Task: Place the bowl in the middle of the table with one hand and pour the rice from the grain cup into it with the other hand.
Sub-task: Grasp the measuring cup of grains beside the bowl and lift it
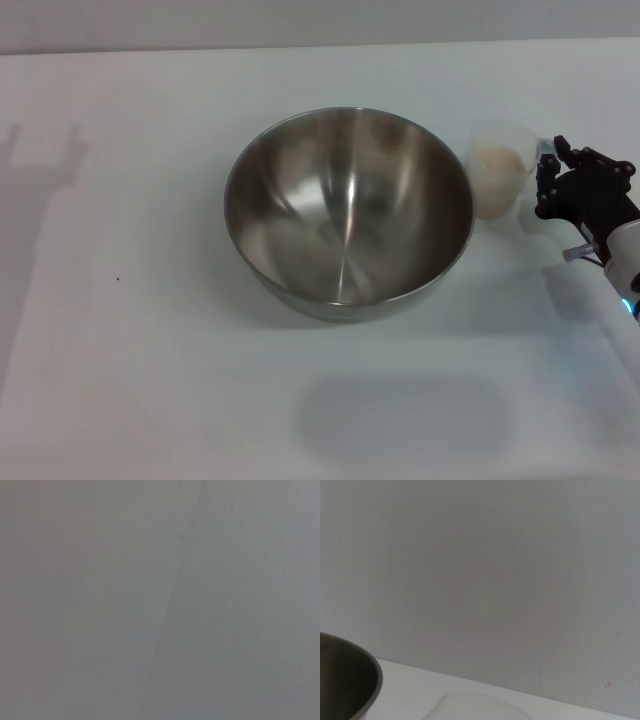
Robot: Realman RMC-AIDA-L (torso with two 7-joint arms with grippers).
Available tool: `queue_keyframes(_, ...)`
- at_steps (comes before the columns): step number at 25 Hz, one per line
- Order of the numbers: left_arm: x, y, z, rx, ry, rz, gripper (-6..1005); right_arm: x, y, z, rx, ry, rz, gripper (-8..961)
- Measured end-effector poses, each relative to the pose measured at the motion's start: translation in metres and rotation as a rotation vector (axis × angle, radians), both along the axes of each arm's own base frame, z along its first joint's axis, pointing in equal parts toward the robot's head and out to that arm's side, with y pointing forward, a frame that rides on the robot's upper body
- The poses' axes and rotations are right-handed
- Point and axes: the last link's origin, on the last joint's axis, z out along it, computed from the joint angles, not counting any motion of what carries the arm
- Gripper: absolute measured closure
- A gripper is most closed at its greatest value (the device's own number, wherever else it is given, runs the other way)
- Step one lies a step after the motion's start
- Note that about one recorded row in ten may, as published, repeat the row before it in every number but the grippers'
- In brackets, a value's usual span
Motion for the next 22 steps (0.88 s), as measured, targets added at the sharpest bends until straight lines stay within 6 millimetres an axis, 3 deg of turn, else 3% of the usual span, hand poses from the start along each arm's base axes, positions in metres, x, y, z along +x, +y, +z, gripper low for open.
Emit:
queue_keyframes(4, 0.0, 0.0, 0.0, 0.001, 0.0, -0.001, 170, 0.0, 0.0, 0.0, 0.002, 0.001, 0.003, 790)
queue_keyframes(9, 0.0, -0.002, 0.001, 0.007, 0.0, -0.006, 170, 0.0, -0.001, 0.001, 0.008, 0.005, 0.004, 884)
queue_keyframes(16, 0.0, -0.003, 0.001, 0.009, 0.0, -0.007, 170, 0.002, -0.006, 0.014, 0.111, 0.05, 0.002, 939)
queue_keyframes(22, -0.001, -0.004, 0.0, 0.003, 0.0, -0.004, 170, -0.019, -0.013, 0.04, 0.286, 0.035, 0.172, 940)
